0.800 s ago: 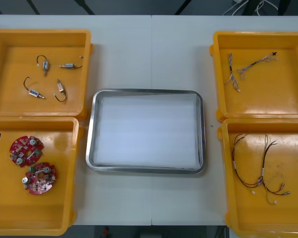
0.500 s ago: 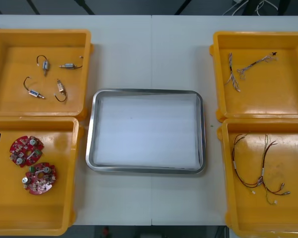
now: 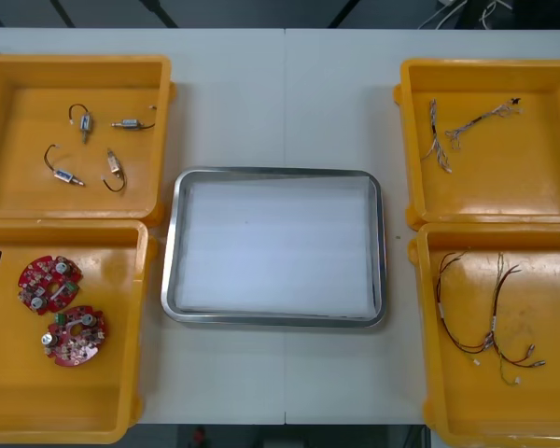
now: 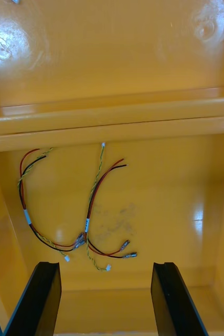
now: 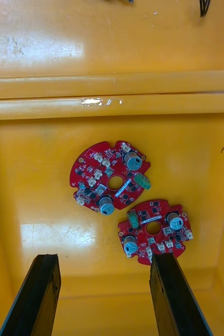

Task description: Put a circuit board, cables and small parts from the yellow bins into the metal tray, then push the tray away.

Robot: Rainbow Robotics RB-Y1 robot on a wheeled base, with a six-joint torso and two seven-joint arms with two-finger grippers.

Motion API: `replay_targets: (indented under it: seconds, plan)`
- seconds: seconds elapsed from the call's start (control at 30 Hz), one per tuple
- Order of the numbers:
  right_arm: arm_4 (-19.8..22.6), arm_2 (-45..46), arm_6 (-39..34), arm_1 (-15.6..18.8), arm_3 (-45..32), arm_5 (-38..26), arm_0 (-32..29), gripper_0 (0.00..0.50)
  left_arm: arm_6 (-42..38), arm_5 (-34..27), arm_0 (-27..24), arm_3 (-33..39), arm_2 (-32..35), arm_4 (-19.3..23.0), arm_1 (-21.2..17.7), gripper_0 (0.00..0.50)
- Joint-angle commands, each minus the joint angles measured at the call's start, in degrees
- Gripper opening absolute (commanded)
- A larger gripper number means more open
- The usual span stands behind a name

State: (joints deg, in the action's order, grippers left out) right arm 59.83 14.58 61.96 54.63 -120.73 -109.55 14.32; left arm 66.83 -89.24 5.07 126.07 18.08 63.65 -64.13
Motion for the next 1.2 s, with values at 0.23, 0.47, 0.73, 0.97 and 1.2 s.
replay_targets:
  seconds: [0.23, 0.47, 0.73, 0.97, 1.2]
  plan:
    - [0.5, 1.7, 1.2, 2.5, -1.4, -0.2, -0.4, 0.5, 3.4, -0.5, -1.7, 0.2, -0.1, 0.5, -2.8, 0.5]
    - [0.5, 1.7, 1.2, 2.5, -1.4, -0.2, -0.4, 0.5, 3.4, -0.5, -1.7, 0.2, -0.1, 0.5, -2.8, 0.5]
    - [0.5, 1.7, 1.2, 2.5, -1.4, -0.2, -0.4, 0.5, 3.4, -0.5, -1.7, 0.2, -0.1, 0.5, -2.8, 0.5]
    - [0.5, 1.7, 1.2, 2.5, -1.4, -0.2, -0.4, 0.5, 3.4, -0.5, -1.7, 0.2, -0.1, 0.5, -2.8, 0.5]
    - [0.5, 1.7, 1.2, 2.5, -1.4, -0.2, -0.4, 0.5, 3.4, -0.5, -1.7, 0.2, -0.1, 0.5, -2.8, 0.5]
